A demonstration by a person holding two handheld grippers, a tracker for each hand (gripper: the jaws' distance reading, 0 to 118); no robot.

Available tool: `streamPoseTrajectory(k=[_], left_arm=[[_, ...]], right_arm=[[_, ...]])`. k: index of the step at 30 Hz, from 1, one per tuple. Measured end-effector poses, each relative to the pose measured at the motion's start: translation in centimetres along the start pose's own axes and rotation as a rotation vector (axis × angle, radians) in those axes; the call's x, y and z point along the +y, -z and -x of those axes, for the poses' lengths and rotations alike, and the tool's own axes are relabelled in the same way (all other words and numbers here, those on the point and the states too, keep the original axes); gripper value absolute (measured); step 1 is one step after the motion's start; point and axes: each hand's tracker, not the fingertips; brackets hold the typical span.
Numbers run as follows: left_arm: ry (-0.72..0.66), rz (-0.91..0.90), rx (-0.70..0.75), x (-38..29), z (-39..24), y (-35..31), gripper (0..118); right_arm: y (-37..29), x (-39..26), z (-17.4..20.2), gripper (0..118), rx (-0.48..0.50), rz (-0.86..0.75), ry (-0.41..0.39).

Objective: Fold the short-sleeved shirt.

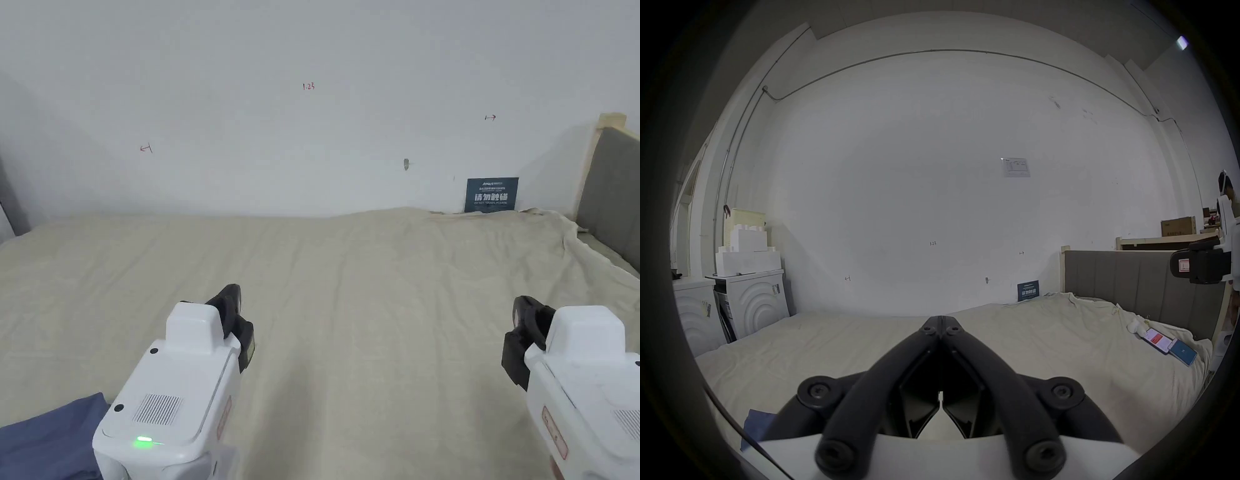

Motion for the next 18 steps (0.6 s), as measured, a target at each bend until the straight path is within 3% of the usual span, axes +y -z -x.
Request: streamPoseTrajectory(k=[18], left_arm=[[-0.028,0.003,0.028,-0.26,-0.69,-0.04,0]], right_arm=[[-0.92,0.56,0.05,0,-0.012,-0.01,-0.019]])
